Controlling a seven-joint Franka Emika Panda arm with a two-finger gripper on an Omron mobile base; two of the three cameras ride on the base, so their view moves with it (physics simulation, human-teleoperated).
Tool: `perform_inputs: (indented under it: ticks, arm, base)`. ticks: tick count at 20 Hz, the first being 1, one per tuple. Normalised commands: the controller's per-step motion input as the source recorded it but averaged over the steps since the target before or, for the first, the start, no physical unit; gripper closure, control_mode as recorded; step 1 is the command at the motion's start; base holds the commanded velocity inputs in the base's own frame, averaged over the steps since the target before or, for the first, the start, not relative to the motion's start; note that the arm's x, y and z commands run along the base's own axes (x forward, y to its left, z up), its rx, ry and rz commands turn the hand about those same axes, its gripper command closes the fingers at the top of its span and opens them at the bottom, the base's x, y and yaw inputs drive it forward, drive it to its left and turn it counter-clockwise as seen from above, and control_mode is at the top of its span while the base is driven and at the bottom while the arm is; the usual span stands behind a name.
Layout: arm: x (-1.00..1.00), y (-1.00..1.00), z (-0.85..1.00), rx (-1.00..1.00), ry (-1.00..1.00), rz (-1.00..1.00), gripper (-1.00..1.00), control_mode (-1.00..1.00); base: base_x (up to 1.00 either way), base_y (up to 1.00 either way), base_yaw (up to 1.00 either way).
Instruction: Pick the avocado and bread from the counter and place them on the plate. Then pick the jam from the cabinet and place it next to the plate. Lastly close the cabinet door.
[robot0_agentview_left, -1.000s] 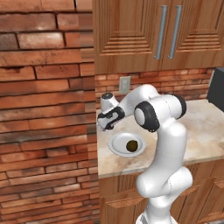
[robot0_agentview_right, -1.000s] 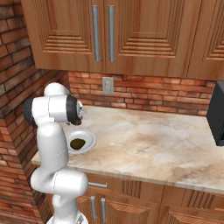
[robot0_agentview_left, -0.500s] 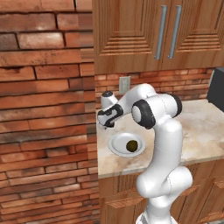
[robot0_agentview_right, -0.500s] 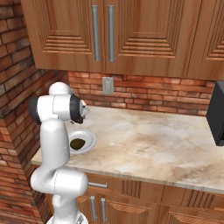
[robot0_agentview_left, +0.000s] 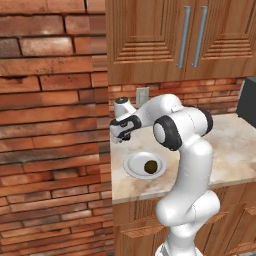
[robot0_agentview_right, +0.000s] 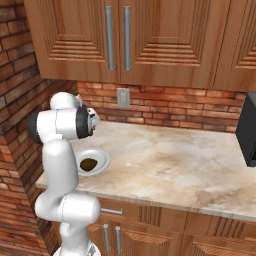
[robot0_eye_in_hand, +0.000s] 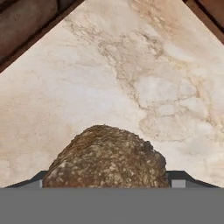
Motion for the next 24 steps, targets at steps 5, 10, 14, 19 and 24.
perform_inputs:
  ticks: [5,10,14,19,24]
  arm:
    - [-0.7,-0.17,0.64,0.01,-0.04,0.02,1.0,-1.0]
    - [-1.0,-0.39,0.19,0.05,0.0,0.01,1.0,-1.0]
    - [-1.0,-0.44,0.07,0.07,0.0,0.01,1.0,-1.0]
    - [-0.79,-0.32,0.0,0.03,0.03,0.02,1.0,-1.0]
    - [-0.13,-0.03,0.0,0.0,0.0,0.09,1.0,-1.0]
  base:
    - [0.0,0.0,0.0]
    - [0.0,0.0,0.0]
    - [0.0,0.0,0.0]
    - [0.0,0.0,0.0]
    - [0.0,0.0,0.0]
